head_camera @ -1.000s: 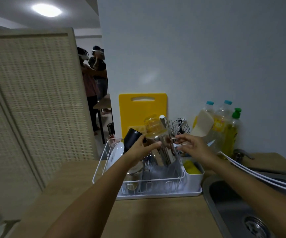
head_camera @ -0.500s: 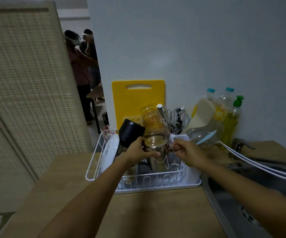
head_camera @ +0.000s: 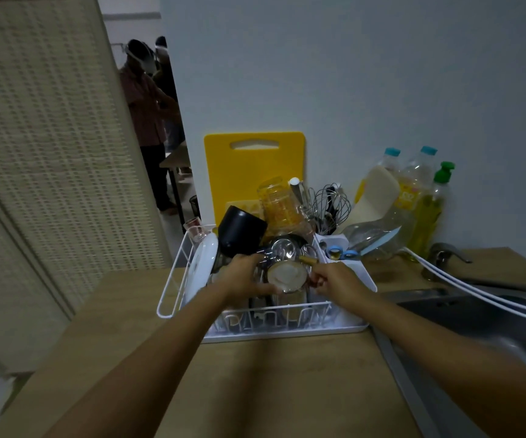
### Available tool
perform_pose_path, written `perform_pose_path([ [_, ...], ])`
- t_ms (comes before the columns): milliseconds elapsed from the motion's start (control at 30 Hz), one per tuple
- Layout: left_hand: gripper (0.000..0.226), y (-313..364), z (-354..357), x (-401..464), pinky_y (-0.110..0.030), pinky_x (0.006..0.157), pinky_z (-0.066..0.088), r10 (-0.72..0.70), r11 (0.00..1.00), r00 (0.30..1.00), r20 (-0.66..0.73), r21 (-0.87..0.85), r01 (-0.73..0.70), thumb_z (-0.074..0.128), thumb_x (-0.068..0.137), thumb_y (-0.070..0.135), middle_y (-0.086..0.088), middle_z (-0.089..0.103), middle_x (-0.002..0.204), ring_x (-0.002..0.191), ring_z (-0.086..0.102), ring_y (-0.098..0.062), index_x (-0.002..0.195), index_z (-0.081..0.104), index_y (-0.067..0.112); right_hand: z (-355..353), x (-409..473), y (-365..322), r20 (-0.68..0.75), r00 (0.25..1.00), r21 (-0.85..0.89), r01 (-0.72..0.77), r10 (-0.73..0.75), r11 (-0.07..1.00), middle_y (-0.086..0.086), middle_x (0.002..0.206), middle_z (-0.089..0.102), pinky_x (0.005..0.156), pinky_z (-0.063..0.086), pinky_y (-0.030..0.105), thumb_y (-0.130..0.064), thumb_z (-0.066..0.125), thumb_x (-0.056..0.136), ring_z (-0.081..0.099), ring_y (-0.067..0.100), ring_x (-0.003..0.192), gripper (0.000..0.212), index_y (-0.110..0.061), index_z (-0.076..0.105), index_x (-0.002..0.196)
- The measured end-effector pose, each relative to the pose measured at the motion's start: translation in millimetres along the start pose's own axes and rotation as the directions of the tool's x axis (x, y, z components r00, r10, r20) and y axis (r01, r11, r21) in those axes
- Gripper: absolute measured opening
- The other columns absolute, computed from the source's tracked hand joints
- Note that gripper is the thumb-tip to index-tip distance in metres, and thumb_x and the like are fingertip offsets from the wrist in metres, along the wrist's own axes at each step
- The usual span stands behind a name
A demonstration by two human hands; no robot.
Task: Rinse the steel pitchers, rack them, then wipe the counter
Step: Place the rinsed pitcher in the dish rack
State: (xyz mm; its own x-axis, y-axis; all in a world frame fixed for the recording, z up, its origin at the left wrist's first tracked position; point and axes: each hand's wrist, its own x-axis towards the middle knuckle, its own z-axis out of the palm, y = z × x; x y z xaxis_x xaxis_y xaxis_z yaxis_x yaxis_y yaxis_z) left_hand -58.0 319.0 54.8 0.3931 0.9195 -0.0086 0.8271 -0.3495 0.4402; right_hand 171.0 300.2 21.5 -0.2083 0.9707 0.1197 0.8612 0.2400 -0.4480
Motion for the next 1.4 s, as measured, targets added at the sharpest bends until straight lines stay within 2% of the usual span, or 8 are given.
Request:
perform_pose_path([
  [167, 0.054, -27.9, -23.1, -11.0, -0.031, 0.090, 0.046, 0.011, 0.992, 0.999, 0.033, 0.127, -0.015, 0.071, 0.079, 0.025, -0.010, 0.059, 0.124, 0.111, 0.056, -0.027, 0.128, 0.053, 0.014, -3.5, 3.2, -15.2, 0.001, 0.999, -0.012, -0.033, 0.033, 0.999, 0.008, 0.075, 0.066, 0.065, 0.047, 0.030, -0.002, 0.061, 0.079, 0.059, 0.018, 0.071, 0.012, -0.006, 0.067, 0.089],
  [300, 0.060, -30.7, -24.2, -14.7, -0.031, 0.094, 0.043, 0.027, 0.985, 0.996, 0.082, 0.170, -0.040, 0.071, 0.078, 0.026, -0.008, 0.055, 0.131, 0.116, 0.053, -0.025, 0.134, 0.048, 0.018, -2.1, 3.5, -41.5, -0.045, 0.996, 0.135, -0.067, 0.073, 0.989, 0.007, 0.092, 0.059, 0.070, 0.041, 0.029, -0.029, 0.064, 0.082, 0.057, 0.023, 0.087, 0.029, -0.010, 0.059, 0.103],
  [467, 0.068, -32.9, -21.6, -15.9, -0.034, 0.105, 0.038, 0.024, 0.954, 0.996, 0.089, 0.297, -0.049, 0.069, 0.080, 0.034, -0.005, 0.039, 0.146, 0.126, 0.044, -0.026, 0.140, 0.042, 0.019, 10.1, 6.0, -42.6, 0.009, 0.998, 0.145, -0.065, 0.065, 0.987, -0.001, 0.093, 0.052, 0.059, 0.037, 0.022, -0.048, 0.072, 0.071, 0.053, 0.017, 0.085, 0.034, -0.032, 0.042, 0.076],
  [600, 0.060, -31.8, -18.9, -17.5, -0.035, 0.100, 0.040, 0.003, 0.944, 0.999, 0.045, 0.331, -0.018, 0.067, 0.081, 0.032, -0.006, 0.040, 0.144, 0.123, 0.042, -0.030, 0.136, 0.046, 0.021, 2.2, 5.9, -44.0, 0.002, 0.997, 0.114, -0.076, 0.077, 0.991, -0.001, 0.078, 0.051, 0.051, 0.033, 0.020, -0.046, 0.074, 0.072, 0.051, 0.017, 0.074, 0.038, -0.017, 0.052, 0.081],
  [900, 0.064, -33.8, -12.6, -22.1, -0.038, 0.109, 0.034, -0.019, 0.937, 0.999, 0.042, 0.350, 0.003, 0.061, 0.086, 0.036, -0.004, 0.031, 0.151, 0.132, 0.034, -0.032, 0.143, 0.038, 0.019, 5.1, 0.7, -46.7, -0.051, 0.998, 0.139, -0.039, 0.046, 0.990, -0.016, 0.068, 0.042, 0.050, 0.026, 0.012, -0.045, 0.073, 0.073, 0.046, 0.005, 0.065, 0.031, -0.033, 0.045, 0.071],
  [1133, 0.058, -20.1, -2.5, -33.1, -0.038, 0.105, 0.039, -0.001, 0.966, 0.994, -0.113, 0.258, 0.031, 0.065, 0.083, 0.032, -0.006, 0.041, 0.143, 0.131, 0.037, -0.029, 0.137, 0.046, 0.021, -0.5, -25.5, -39.1, -0.124, 0.990, 0.253, -0.035, 0.068, 0.967, 0.000, 0.094, 0.067, 0.074, 0.051, 0.031, -0.040, 0.071, 0.077, 0.062, 0.016, 0.086, 0.040, -0.013, 0.063, 0.105],
  [1300, 0.023, 26.8, 17.4, -42.3, -0.035, 0.078, 0.049, 0.105, 0.992, 0.927, -0.361, 0.105, -0.072, 0.059, 0.087, 0.021, -0.011, 0.066, 0.108, 0.098, 0.061, -0.032, 0.105, 0.070, 0.014, -23.1, -69.3, -16.0, -0.186, 0.954, 0.191, -0.199, 0.235, 0.961, 0.006, 0.077, 0.062, 0.061, 0.045, 0.027, -0.024, 0.068, 0.080, 0.058, 0.016, 0.075, 0.014, -0.011, 0.064, 0.083],
  [1400, 0.019, 72.8, 43.1, -45.1, -0.031, 0.067, 0.047, 0.113, 0.993, 0.962, -0.247, 0.056, -0.102, 0.056, 0.087, 0.022, -0.011, 0.071, 0.088, 0.083, 0.066, -0.029, 0.087, 0.070, 0.010, -43.4, -109.7, 12.4, 0.017, 0.946, 0.134, -0.324, 0.325, 0.936, 0.011, 0.070, 0.059, 0.060, 0.041, 0.023, -0.019, 0.067, 0.080, 0.054, 0.010, 0.062, 0.017, -0.013, 0.059, 0.067],
])
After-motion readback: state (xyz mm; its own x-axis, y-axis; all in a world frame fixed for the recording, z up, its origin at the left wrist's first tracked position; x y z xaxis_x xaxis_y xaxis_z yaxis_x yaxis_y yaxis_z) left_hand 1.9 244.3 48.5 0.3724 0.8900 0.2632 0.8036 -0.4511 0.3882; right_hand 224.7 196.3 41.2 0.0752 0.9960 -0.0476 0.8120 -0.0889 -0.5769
